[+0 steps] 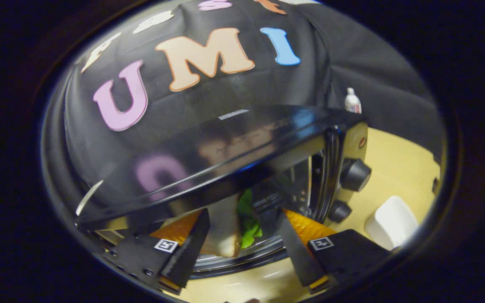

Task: Open the toaster oven, put the food inside, and close the toaster oven door.

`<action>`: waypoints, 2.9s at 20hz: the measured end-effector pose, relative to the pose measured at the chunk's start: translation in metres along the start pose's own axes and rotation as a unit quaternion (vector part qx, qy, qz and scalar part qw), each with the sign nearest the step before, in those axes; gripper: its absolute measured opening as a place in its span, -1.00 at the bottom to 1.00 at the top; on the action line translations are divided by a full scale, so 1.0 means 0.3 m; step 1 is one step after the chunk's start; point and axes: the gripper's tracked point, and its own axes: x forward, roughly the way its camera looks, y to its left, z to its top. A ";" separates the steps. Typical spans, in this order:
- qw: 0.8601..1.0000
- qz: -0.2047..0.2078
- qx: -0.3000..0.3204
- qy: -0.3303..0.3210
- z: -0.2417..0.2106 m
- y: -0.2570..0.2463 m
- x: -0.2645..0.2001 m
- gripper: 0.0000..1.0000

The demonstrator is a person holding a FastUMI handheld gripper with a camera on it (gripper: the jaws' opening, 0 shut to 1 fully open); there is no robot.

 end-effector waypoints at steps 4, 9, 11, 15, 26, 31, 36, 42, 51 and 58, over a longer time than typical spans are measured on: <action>0.999 0.001 -0.031 0.016 0.001 0.000 -0.054 1.00; 1.000 0.016 -0.027 0.003 0.041 0.025 -0.198 1.00; 0.999 0.021 -0.038 0.008 0.038 0.024 -0.256 1.00; 0.994 0.015 -0.096 0.058 -0.054 -0.021 -0.364 1.00; 0.971 0.065 -0.163 0.164 -0.295 -0.097 -0.689 1.00; 0.959 0.064 -0.195 0.196 -0.410 -0.177 -0.708 1.00; 0.953 0.057 -0.198 0.221 -0.517 -0.185 -0.654 1.00; 0.949 0.059 -0.192 0.244 -0.569 -0.143 -0.587 1.00; 0.955 0.067 -0.186 0.223 -0.501 -0.127 -0.611 1.00; 0.968 0.076 -0.178 0.157 -0.327 -0.058 -0.635 1.00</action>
